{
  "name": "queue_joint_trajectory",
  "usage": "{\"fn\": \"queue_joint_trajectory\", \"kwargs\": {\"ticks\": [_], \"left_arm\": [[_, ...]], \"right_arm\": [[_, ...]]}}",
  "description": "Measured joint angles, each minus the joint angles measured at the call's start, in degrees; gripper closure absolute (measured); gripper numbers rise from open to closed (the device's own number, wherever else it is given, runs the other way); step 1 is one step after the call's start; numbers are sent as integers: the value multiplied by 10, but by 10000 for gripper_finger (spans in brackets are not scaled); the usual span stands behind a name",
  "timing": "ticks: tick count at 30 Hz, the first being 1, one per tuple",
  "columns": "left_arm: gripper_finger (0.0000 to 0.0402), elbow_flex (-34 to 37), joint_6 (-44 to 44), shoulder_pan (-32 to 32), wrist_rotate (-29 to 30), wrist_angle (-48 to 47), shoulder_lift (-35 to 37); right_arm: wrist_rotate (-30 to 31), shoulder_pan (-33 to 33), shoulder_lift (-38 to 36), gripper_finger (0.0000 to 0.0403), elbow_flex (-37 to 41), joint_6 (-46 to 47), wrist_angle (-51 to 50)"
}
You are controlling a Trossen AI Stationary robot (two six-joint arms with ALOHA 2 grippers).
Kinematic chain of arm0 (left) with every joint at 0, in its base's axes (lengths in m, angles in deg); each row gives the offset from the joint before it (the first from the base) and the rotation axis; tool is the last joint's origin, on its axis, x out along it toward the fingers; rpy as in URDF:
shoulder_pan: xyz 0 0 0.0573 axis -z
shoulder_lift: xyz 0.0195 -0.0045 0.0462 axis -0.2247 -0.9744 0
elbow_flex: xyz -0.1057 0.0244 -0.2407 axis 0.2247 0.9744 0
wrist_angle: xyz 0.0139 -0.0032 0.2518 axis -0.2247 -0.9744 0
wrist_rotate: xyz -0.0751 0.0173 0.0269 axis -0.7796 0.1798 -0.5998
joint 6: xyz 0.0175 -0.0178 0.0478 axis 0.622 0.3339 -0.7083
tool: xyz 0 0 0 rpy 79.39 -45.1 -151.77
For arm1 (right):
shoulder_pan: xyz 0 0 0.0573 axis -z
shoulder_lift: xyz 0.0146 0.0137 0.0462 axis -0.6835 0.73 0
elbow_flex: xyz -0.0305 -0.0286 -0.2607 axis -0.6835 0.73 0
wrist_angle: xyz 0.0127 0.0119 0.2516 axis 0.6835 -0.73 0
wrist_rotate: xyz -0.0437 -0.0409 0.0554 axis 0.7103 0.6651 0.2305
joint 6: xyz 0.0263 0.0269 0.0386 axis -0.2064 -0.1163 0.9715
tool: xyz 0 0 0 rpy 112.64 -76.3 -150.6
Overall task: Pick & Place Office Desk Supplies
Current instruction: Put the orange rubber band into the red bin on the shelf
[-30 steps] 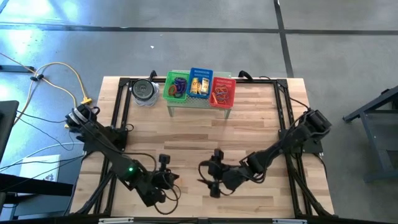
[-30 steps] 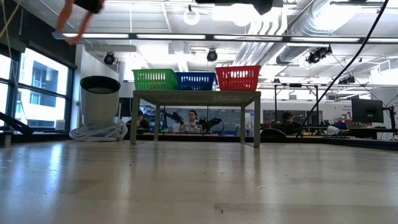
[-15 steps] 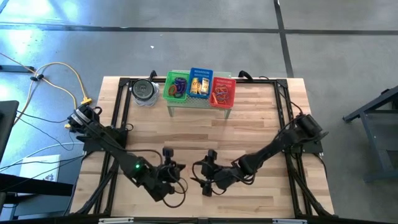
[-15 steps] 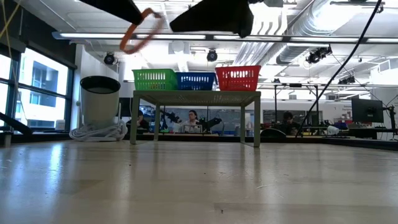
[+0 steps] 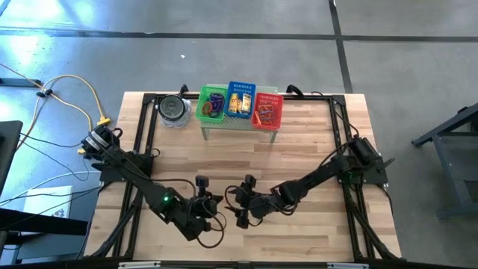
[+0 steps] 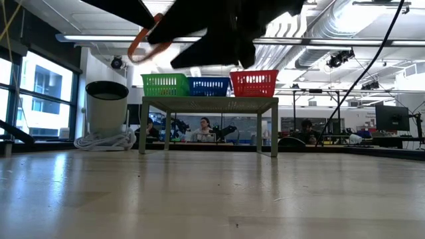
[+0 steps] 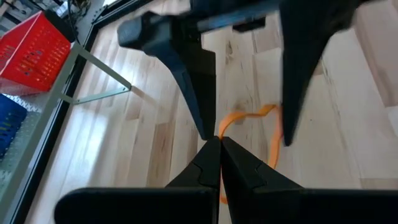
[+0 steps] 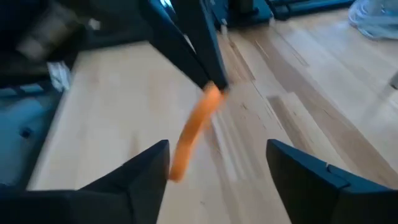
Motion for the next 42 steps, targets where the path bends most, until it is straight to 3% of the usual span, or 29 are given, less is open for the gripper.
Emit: {"fn": "queue_joint_trajectory", "kwargs": {"ticks": [5,13,27,30,38,42], "left_arm": [[402,0,1,0,1,-1,0],[401,0,-1,0,-1,0,0],[389,0,8,-4,-34,1,0],[353,0,4,-4,-39,3,0],[210,0,3,-4,-37,19,0],[176,0,5,-7,-37,18,1]], "right_arm": [[-21,7,1,216,1,-4,0],[-48,8,2,386,1,-36,-3],[-48,7,1,399,1,-46,-3],[-56,7,1,399,1,-46,-3],[-65,7,0,399,1,-40,-48],[-59,5,-3,399,1,-16,-118]]}}
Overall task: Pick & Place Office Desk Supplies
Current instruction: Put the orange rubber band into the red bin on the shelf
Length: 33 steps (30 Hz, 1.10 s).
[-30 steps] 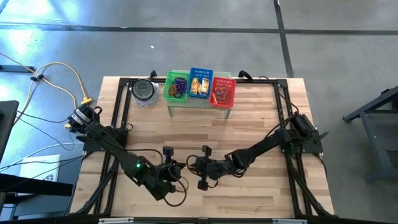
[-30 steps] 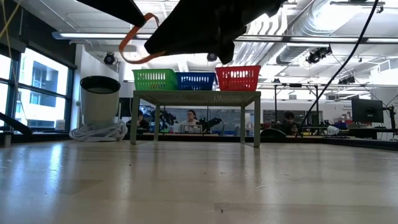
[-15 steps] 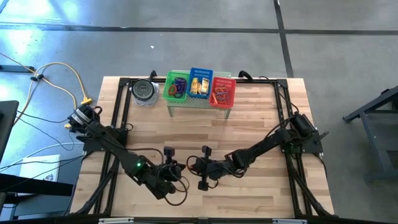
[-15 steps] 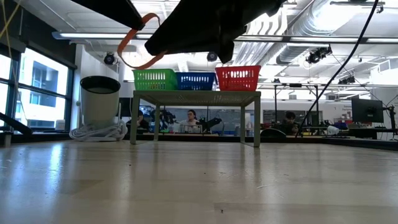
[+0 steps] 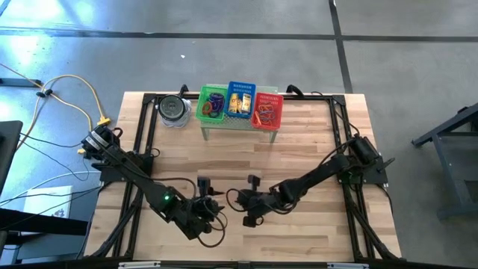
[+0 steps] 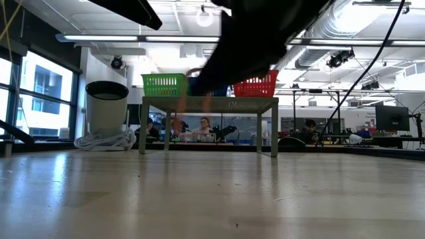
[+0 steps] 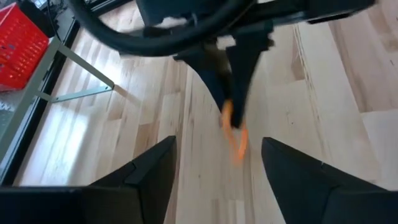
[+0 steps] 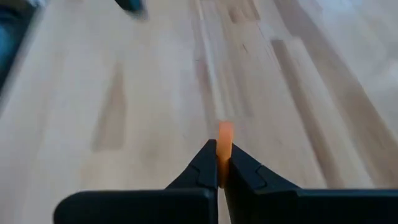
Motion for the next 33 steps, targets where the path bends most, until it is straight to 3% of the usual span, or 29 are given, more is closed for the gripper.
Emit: {"fn": "queue_joint_trajectory", "kwargs": {"ticks": [4,11,22,28,33], "left_arm": [[171,0,5,0,-7,0,0],[170,0,7,0,-48,3,0],[170,0,44,0,-77,17,0],[170,0,46,0,-77,31,0],[170,0,46,0,-77,34,0]], "right_arm": [[44,-9,-25,399,0,30,-87],[190,-42,-89,399,0,167,-318],[322,-60,-220,399,0,328,-621],[369,-23,-291,399,0,325,-660],[381,44,-337,399,0,210,-581]]}}
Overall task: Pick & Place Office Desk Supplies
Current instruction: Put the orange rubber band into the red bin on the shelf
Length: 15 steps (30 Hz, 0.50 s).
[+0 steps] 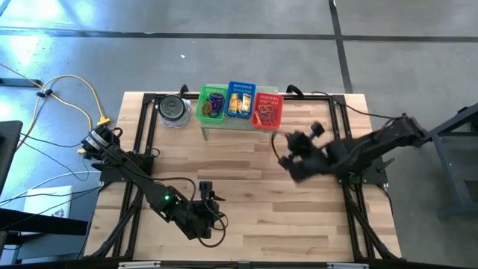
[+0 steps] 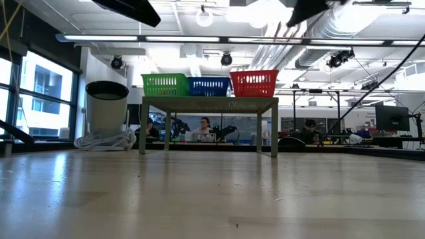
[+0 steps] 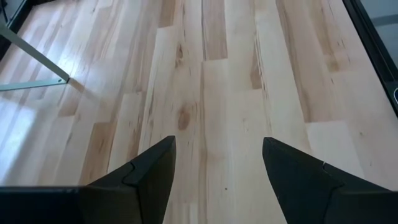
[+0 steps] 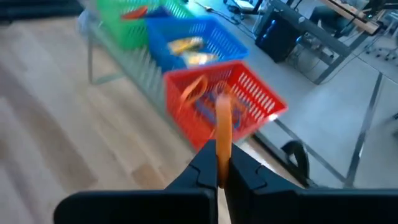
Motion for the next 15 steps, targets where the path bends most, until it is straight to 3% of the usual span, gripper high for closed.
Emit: {"fn": "queue_joint_trajectory", "kwargs": {"ticks": [3,7,15], "left_arm": [[170,0,0,-4,0,1,0],[170,0,6,-5,-1,3,0],[170,0,7,-5,-11,3,0]], "right_arm": [[-40,69,-10,399,0,-130,108],[-139,164,-7,399,0,-262,236],[-237,302,24,399,0,-277,297]]}}
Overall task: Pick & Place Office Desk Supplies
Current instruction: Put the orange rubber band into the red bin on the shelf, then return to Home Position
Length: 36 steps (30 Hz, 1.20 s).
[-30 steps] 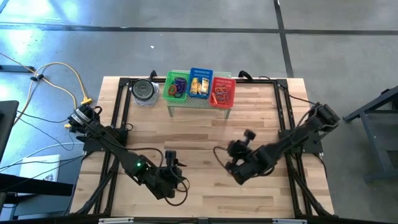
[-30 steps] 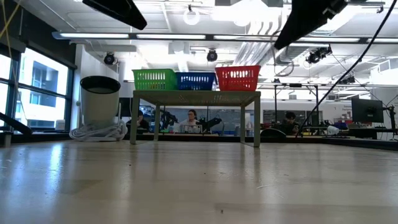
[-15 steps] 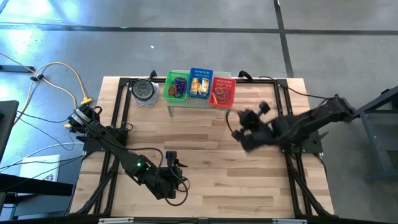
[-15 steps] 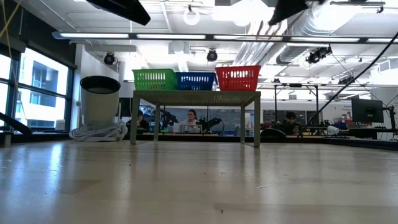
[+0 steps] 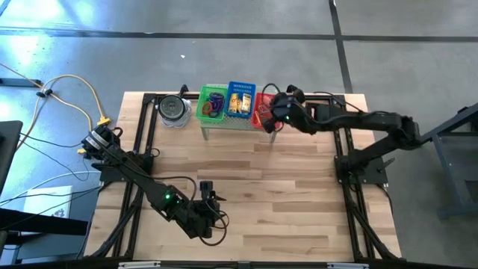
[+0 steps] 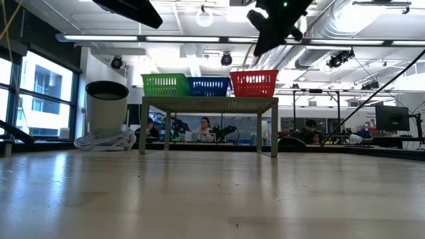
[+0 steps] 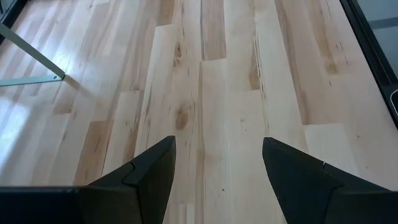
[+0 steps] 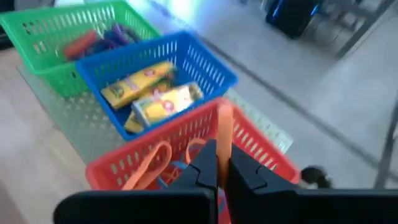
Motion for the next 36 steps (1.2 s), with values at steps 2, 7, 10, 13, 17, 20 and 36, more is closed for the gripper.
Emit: {"fn": "queue_joint_trajectory", "kwargs": {"ticks": [2,7,10,13,17,20,36], "left_arm": [[170,0,0,0,0,0,0],[170,0,0,0,-1,-1,0],[170,0,0,0,-2,-2,0],[170,0,0,0,-2,-2,0],[170,0,0,0,-2,-2,0],[170,1,0,0,-2,-2,0],[170,1,-18,0,0,-12,0]], "right_arm": [[-32,19,14,399,0,8,0],[-73,45,40,397,1,8,-7],[-74,50,51,376,0,8,-15],[-84,50,58,333,0,9,-15],[-84,48,58,257,0,10,-6],[-85,42,50,206,0,8,-6],[-164,-38,-41,156,0,-38,7]]}}
